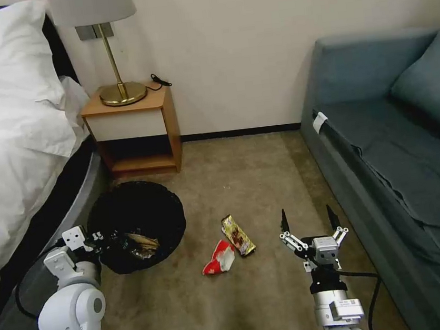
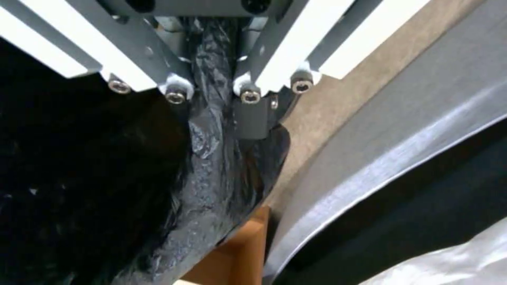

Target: Pick up the trash bin, then pick up the garbage on the floor and place it into the trash bin.

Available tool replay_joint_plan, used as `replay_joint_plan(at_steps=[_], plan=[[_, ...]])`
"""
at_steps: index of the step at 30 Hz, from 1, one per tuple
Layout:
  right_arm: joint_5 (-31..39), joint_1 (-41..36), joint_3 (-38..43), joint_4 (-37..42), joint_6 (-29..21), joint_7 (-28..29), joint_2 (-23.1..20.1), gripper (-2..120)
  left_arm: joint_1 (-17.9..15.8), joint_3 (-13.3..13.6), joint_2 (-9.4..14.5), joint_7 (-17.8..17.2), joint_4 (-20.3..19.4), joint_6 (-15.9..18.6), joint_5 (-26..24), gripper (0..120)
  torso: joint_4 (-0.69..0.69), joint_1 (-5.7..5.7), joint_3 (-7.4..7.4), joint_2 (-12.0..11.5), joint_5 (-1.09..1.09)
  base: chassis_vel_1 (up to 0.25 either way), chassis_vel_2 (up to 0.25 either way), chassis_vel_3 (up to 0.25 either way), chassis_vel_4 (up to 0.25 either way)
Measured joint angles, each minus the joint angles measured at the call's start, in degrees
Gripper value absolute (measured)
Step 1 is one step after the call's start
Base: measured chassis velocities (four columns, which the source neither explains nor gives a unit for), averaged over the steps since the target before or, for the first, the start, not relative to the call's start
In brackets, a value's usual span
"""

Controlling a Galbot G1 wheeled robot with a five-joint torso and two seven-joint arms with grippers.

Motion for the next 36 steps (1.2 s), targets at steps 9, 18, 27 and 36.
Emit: replay_joint_plan(at_steps=[9,18,27,36], plan=[[1.41,1.50,-0.39,-0.63,-0.02,-0.04,-0.48,100,-0.03,0.06,-0.21,0.00,0.04,-0.02,0.14,2,0.00,0.01,0.01,0.00,-0.01,-0.169,0.168,0.168,-0.165],[5.20,5.17,-2.03,-2.48,-0.90,-0.60,-2.09,100,-0.14,0.16,-0.47,-0.03,0.23,-0.03,0.41,2,-0.01,0.00,-0.01,0.00,0.00,-0.037,0.032,0.037,-0.040],[22.36,17.56,-8.21,-6.85,-5.79,-4.01,-9.31,100,-0.46,-0.23,-0.21,-0.03,0.62,-0.03,0.34,2,-0.02,0.00,0.00,-0.01,0.01,0.000,0.000,0.000,0.000],[60.07,37.43,-20.67,-13.90,-14.10,-11.96,-23.26,100,-3.51,2.16,-0.44,0.33,3.46,0.22,0.44,2,-0.04,0.00,0.00,-0.01,0.00,0.000,0.000,0.000,0.000]])
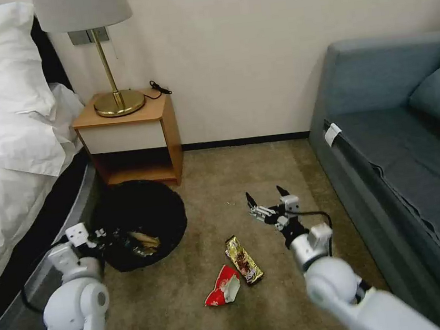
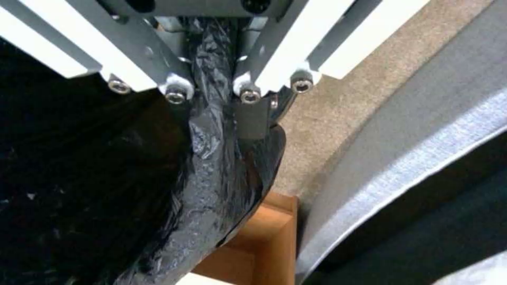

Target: Pick up the trash bin, then pick up the garbage on the floor and place it into the trash bin.

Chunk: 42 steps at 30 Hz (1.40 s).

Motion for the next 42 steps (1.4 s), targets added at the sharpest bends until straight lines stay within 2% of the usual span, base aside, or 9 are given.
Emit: replay_joint_plan(at_steps=[4,7,10,20,28,34,42], plan=[[7.87,9.49,-9.06,-6.51,-1.54,-1.96,-1.30,100,-0.41,-0.17,-0.14,0.09,0.70,-0.22,0.30,2,0.05,0.00,0.00,0.00,0.01,0.000,0.000,0.000,0.000],[9.01,12.93,-12.50,-10.81,-1.69,-2.75,-0.84,100,-0.69,-0.38,-0.14,0.17,1.02,-0.35,0.29,2,0.05,0.00,0.00,0.00,-0.01,0.000,0.000,0.000,0.000],[9.27,15.92,-16.95,-18.34,-1.75,-4.65,0.74,100,-0.76,-0.82,0.06,0.26,1.11,-0.44,0.27,2,0.04,0.00,0.00,0.00,0.00,0.000,0.000,0.000,0.000],[8.20,17.23,-26.08,-28.99,0.26,-9.57,2.61,100,-0.62,-0.84,0.42,0.52,1.42,-0.86,0.24,2,0.03,0.00,0.00,0.00,-0.01,0.000,0.000,0.000,0.000],[7.46,17.68,-30.97,-34.07,2.36,-11.06,3.74,100,-0.63,-0.61,0.68,0.56,1.40,-0.87,0.31,2,0.03,0.00,0.00,0.01,0.00,0.000,0.000,0.000,0.000],[6.60,20.06,-37.55,-41.54,5.20,-12.68,6.20,99,-0.25,-0.65,0.87,0.59,1.10,-0.87,0.31,2,0.03,0.00,-0.01,0.01,-0.01,0.000,0.000,0.000,0.000],[6.09,20.84,-39.79,-46.72,6.54,-14.44,9.18,99,0.15,-0.78,0.84,0.60,0.82,-0.87,0.36,2,0.04,0.00,0.00,0.01,0.00,0.000,0.000,0.000,0.000]])
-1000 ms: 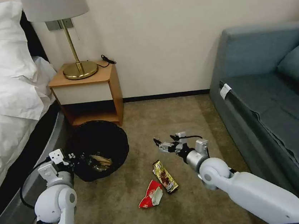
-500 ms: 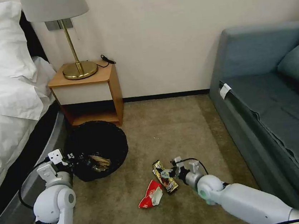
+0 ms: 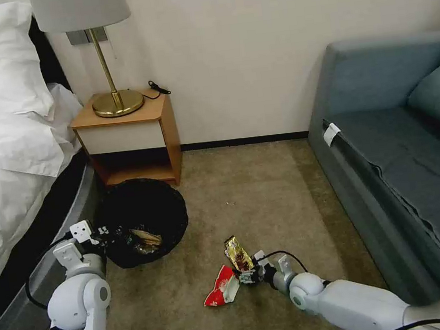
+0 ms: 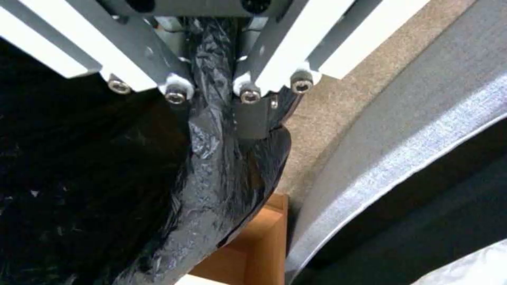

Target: Pick up the trash bin, then pick up the garbage on the floor and place it into the trash bin.

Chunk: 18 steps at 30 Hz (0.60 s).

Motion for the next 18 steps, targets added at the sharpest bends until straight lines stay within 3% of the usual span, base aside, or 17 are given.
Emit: replay_joint_plan(at_steps=[14,18], plan=[[-1.90,-1.75,0.54,-3.98,1.31,-1.06,2.46,98,0.20,0.23,-0.19,0.14,0.24,-0.35,0.37,2,-0.01,0.00,0.00,0.00,-0.01,0.000,0.000,0.000,0.000],[-2.50,-1.90,0.61,-5.11,1.81,-1.17,3.77,92,0.23,0.23,-0.17,0.24,0.42,-0.56,0.54,2,0.00,0.00,0.00,0.00,0.00,0.000,0.000,0.000,0.000]])
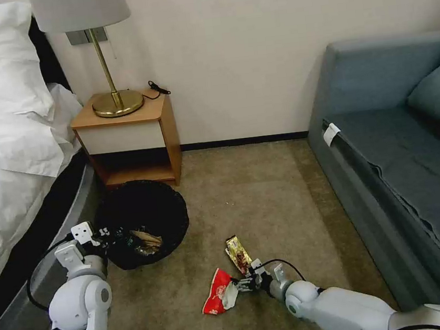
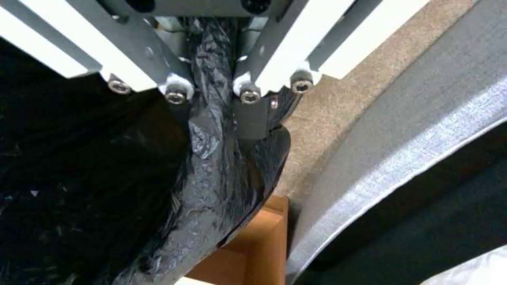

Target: Pick up the trash bin, then pick up the garbage on the floor and place it into the trash bin.

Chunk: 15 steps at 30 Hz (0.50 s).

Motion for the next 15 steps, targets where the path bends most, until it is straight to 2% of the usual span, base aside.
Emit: replay_joint_plan(at_steps=[2,5,10,14,15], plan=[[-0.02,0.00,0.00,-0.02,0.03,0.00,0.06,91,0.00,0.00,0.00,0.00,0.01,-0.02,0.00,2,0.00,0.00,0.00,0.00,0.00,0.000,0.000,0.000,0.000],[-0.25,0.01,0.04,0.00,0.16,-0.01,0.16,81,-0.09,0.00,0.01,0.09,0.21,-0.24,0.11,2,0.00,0.00,0.00,0.00,0.00,0.000,0.000,0.000,0.000],[-0.83,-0.06,0.26,-0.15,0.40,0.00,0.27,72,-0.18,0.06,-0.01,0.16,0.28,-0.32,0.16,2,0.00,0.00,0.00,0.00,0.00,0.000,0.000,0.000,0.000],[-1.31,-0.17,0.63,-0.33,0.72,0.02,0.12,52,-0.35,0.17,-0.06,0.25,0.40,-0.47,0.26,2,0.00,0.00,0.00,0.00,0.00,0.000,0.000,0.000,0.000],[-1.31,-0.17,0.63,-0.33,0.72,0.02,0.12,52,-0.35,0.17,-0.06,0.25,0.40,-0.47,0.26,2,0.00,0.00,0.00,0.00,0.00,0.000,0.000,0.000,0.000]])
